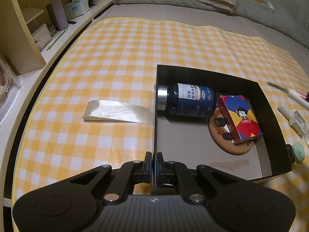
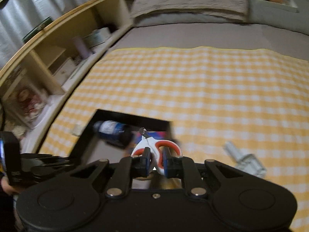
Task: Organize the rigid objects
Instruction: 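Carry the scissors with the right gripper into the black box and release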
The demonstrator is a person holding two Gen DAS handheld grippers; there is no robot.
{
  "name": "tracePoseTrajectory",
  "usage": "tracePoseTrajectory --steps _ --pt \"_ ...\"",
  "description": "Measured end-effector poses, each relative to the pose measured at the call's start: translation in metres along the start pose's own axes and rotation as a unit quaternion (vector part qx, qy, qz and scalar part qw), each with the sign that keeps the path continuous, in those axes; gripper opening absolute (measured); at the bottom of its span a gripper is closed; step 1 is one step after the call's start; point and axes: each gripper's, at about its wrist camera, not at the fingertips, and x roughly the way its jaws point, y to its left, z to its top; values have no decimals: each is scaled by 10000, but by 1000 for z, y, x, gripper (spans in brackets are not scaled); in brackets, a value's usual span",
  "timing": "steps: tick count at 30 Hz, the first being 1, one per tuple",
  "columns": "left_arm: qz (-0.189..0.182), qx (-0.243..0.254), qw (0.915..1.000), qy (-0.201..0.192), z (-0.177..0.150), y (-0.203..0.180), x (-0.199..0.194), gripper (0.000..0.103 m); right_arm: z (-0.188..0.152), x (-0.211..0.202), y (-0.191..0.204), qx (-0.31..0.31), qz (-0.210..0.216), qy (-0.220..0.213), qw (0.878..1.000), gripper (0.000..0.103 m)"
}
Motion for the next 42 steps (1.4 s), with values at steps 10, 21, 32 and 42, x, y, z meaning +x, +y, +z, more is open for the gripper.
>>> tracePoseTrajectory --steps 10,21,32,42 --pt "-57 -19 10000 -17 -1 1 -3 5 -5 63 73 -539 281 578 9965 14" --pt "-91 -18 10000 -2 0 0 -2 6 -7 125 91 -196 588 820 9947 20" --pt "-123 -55 9999 -4 -1 1 -2 6 -7 119 85 -413 412 1029 9930 29" --pt "-127 -56 9999 -4 -1 1 -2 6 4 87 84 -531 332 609 9962 77"
